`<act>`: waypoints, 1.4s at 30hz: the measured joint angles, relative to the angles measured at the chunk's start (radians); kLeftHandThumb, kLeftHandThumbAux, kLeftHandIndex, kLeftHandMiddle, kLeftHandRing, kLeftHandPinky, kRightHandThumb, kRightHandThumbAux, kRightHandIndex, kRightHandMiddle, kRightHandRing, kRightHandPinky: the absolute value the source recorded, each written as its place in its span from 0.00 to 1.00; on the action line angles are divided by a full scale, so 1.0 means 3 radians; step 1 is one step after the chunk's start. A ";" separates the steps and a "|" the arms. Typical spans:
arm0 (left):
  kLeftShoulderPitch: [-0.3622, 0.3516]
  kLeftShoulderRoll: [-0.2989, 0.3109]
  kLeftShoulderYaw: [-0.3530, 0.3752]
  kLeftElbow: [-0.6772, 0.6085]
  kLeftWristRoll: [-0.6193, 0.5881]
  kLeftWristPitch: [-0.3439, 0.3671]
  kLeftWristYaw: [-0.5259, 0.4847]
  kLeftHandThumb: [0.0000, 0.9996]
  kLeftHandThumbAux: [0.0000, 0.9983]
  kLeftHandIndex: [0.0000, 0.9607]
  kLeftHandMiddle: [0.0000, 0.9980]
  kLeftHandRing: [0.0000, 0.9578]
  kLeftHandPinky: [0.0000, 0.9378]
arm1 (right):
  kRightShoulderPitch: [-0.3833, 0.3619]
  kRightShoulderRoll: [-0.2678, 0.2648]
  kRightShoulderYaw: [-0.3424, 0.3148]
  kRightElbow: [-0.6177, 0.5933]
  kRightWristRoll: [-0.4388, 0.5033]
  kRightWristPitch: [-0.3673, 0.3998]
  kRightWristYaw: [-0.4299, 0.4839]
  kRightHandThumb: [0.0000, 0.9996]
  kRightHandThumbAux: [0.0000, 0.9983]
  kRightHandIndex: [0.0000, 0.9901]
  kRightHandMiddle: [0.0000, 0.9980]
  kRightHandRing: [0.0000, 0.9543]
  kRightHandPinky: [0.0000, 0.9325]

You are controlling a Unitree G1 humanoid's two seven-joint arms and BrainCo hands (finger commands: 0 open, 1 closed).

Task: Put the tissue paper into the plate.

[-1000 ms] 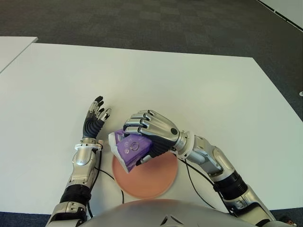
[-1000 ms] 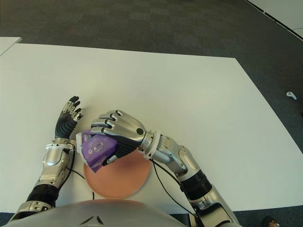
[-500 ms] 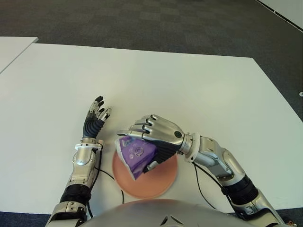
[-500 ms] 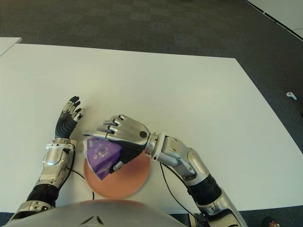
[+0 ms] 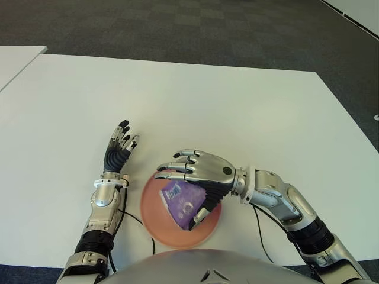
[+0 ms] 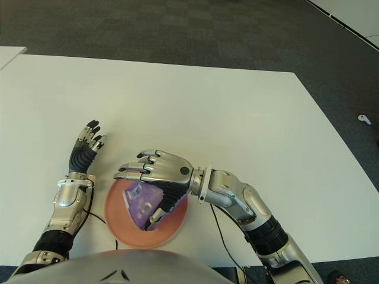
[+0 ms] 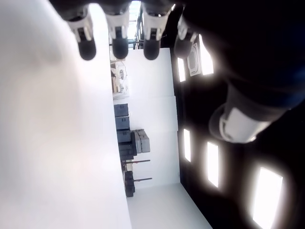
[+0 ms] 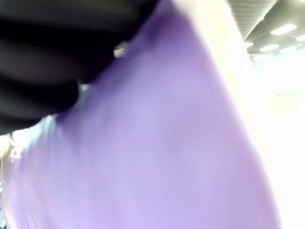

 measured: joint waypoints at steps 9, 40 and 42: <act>0.0032 0.0026 -0.0037 -0.0058 0.0120 -0.0018 0.0077 0.00 0.56 0.00 0.01 0.00 0.00 | -0.0019 0.0061 -0.0086 -0.0007 0.0039 -0.0023 -0.0073 0.08 0.24 0.00 0.00 0.00 0.00; 0.0134 0.0041 0.0022 -0.0118 -0.0182 -0.0039 -0.0241 0.00 0.58 0.00 0.00 0.00 0.00 | -0.0034 0.0265 -0.0304 0.0032 -0.0174 -0.0011 -0.0361 0.09 0.30 0.00 0.00 0.00 0.00; 0.0120 0.0039 0.0033 -0.0101 -0.0184 -0.0046 -0.0241 0.00 0.58 0.00 0.00 0.00 0.00 | -0.0050 0.0317 -0.0370 0.0091 -0.0141 0.0021 -0.0435 0.09 0.32 0.00 0.00 0.00 0.00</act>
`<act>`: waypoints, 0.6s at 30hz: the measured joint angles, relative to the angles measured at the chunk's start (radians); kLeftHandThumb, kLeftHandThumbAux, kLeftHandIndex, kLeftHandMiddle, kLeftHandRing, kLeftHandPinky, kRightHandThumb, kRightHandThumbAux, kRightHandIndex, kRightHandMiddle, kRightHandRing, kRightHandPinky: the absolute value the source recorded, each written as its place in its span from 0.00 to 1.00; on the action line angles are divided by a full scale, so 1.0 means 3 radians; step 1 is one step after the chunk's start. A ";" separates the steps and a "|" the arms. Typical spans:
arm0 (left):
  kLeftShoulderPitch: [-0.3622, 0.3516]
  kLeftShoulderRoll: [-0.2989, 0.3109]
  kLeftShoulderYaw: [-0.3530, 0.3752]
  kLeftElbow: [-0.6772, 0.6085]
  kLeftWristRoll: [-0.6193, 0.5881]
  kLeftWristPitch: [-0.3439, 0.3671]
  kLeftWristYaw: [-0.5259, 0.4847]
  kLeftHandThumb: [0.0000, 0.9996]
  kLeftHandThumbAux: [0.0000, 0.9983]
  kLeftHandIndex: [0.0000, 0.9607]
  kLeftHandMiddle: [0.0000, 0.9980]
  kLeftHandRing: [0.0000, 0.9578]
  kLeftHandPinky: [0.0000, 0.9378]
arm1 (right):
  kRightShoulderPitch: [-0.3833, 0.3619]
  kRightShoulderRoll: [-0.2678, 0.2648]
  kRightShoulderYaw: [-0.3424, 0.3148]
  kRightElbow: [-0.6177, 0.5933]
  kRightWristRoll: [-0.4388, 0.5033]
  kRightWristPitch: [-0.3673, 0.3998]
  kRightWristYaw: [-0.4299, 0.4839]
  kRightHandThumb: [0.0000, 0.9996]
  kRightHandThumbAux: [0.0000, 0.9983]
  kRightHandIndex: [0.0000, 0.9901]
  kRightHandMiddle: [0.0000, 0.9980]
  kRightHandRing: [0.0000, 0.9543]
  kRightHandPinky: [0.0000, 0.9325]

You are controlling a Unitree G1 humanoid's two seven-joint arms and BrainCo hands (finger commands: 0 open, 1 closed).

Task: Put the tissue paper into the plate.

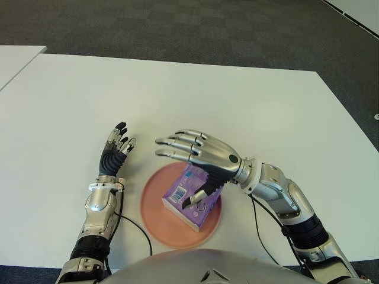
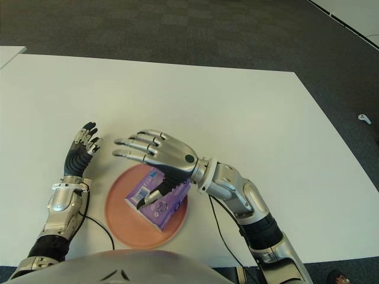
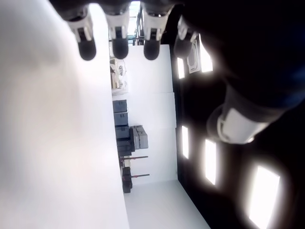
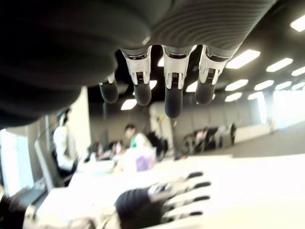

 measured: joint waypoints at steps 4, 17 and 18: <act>-0.0046 -0.0016 0.0027 0.0059 0.0000 -0.0031 0.0000 0.00 0.59 0.00 0.00 0.00 0.00 | -0.0052 0.0168 -0.0118 0.0092 0.0160 0.0190 -0.0097 0.10 0.34 0.00 0.00 0.00 0.00; -0.0123 -0.0034 0.0055 0.0160 0.0005 -0.0090 0.0047 0.00 0.59 0.00 0.00 0.00 0.00 | -0.0483 0.0748 -0.0684 0.0416 0.0905 0.0981 -0.0501 0.17 0.32 0.00 0.00 0.00 0.00; -0.0124 -0.0033 0.0055 0.0162 0.0008 -0.0094 0.0049 0.00 0.59 0.00 0.00 0.00 0.00 | -0.0457 0.0824 -0.0727 0.0501 0.0962 0.0967 -0.0620 0.17 0.33 0.00 0.00 0.00 0.00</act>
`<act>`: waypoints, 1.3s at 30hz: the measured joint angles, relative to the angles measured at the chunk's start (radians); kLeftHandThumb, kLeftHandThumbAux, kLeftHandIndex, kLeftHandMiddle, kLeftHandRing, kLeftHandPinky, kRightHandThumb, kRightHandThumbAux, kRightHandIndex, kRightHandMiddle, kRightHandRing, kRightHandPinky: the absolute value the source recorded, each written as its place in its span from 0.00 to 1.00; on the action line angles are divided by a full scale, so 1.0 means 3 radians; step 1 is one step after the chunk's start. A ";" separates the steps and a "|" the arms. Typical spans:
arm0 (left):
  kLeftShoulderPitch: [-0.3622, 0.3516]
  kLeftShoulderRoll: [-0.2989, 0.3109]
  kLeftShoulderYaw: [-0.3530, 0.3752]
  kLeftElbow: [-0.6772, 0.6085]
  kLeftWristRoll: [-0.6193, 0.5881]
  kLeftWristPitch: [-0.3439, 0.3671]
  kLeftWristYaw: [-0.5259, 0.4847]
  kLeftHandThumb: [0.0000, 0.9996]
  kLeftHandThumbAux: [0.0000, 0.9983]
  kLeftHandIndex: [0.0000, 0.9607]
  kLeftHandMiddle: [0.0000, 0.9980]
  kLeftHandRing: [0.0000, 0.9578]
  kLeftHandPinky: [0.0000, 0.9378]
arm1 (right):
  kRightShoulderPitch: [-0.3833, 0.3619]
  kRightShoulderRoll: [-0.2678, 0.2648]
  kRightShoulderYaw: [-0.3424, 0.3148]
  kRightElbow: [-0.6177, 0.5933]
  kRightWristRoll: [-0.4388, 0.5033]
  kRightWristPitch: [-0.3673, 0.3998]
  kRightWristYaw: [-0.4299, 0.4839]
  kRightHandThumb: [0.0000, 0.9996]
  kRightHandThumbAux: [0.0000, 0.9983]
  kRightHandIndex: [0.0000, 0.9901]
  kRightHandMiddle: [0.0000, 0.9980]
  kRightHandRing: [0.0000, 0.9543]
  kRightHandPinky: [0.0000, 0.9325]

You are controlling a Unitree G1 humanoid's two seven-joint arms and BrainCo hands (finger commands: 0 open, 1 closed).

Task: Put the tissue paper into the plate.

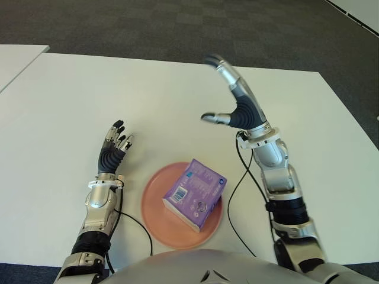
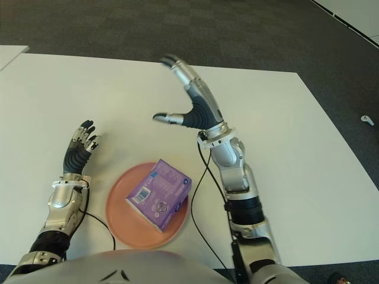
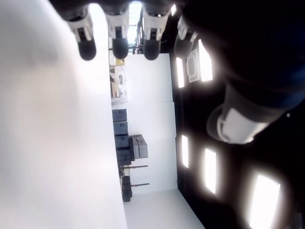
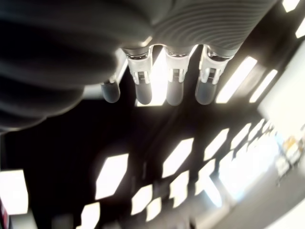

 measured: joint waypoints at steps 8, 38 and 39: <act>0.0008 0.0018 0.0001 0.0000 0.0004 -0.0015 0.0001 0.00 0.59 0.00 0.00 0.00 0.00 | 0.0265 0.0301 -0.0234 0.0377 0.0276 -0.0018 -0.0469 0.11 0.45 0.00 0.00 0.00 0.00; 0.0021 0.0040 -0.0007 -0.0040 0.0012 0.0009 -0.0001 0.00 0.57 0.00 0.00 0.00 0.00 | 0.0800 0.0713 -0.0328 0.0412 0.1154 0.0052 -0.0310 0.00 0.46 0.00 0.00 0.00 0.00; 0.0021 0.0042 -0.0008 -0.0046 0.0011 0.0012 -0.0001 0.00 0.57 0.00 0.00 0.00 0.00 | 0.0843 0.0683 -0.0308 0.0434 0.1047 0.0039 -0.0333 0.00 0.46 0.00 0.00 0.00 0.00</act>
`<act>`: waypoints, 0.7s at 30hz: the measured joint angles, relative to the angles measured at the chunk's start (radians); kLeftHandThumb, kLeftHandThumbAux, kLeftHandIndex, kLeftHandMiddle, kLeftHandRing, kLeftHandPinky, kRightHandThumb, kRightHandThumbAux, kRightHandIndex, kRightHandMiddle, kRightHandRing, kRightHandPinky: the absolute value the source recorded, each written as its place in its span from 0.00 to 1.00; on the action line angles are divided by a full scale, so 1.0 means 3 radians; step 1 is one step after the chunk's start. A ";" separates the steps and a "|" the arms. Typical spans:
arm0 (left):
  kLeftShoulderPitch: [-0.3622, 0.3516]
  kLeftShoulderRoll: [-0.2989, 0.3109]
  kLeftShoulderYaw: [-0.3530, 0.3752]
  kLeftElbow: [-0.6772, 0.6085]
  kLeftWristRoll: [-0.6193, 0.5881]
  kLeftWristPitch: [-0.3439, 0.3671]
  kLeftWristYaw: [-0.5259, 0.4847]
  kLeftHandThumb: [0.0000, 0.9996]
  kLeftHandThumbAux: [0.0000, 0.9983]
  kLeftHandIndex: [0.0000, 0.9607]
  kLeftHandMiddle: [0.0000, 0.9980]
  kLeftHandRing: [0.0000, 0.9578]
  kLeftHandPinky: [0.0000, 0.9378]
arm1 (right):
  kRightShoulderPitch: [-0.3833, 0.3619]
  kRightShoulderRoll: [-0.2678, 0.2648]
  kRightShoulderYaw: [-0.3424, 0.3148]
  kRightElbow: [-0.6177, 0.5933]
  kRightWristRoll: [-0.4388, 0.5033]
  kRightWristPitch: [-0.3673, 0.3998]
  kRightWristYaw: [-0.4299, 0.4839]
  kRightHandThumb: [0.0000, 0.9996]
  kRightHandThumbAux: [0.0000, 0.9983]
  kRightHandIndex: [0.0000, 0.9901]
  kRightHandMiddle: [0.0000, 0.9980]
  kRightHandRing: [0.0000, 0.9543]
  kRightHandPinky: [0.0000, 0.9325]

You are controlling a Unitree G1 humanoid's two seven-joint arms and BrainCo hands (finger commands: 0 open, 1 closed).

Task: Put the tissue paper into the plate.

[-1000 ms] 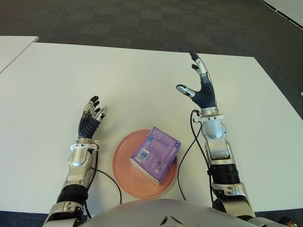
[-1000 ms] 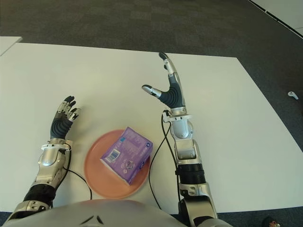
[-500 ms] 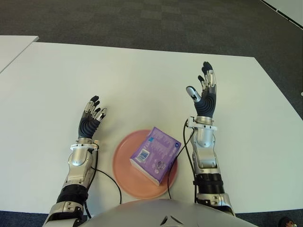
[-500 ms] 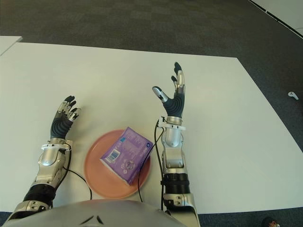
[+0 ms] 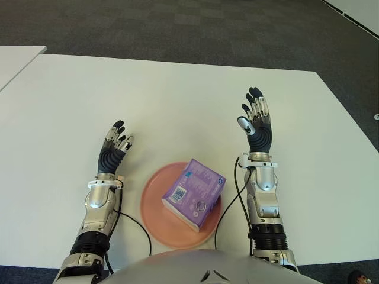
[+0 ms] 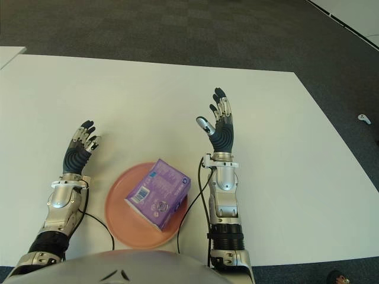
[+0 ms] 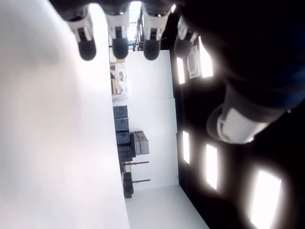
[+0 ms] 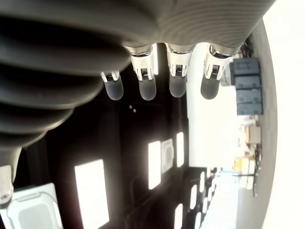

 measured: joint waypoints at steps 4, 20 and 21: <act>0.0010 0.0003 0.0000 -0.0018 0.0000 0.0022 0.0000 0.00 0.57 0.00 0.00 0.00 0.00 | 0.0163 -0.0040 0.0050 0.0094 -0.0193 -0.0004 -0.0025 0.00 0.45 0.00 0.00 0.00 0.00; 0.0022 0.0003 -0.0003 -0.0036 0.0001 0.0045 0.0000 0.00 0.57 0.00 0.00 0.00 0.00 | 0.0197 -0.0057 0.0076 0.0112 -0.0248 -0.0005 -0.0087 0.00 0.45 0.00 0.00 0.00 0.00; 0.0023 0.0003 -0.0003 -0.0037 0.0001 0.0045 0.0000 0.00 0.57 0.00 0.00 0.00 0.00 | 0.0197 -0.0057 0.0082 0.0112 -0.0249 -0.0005 -0.0087 0.00 0.45 0.00 0.00 0.00 0.00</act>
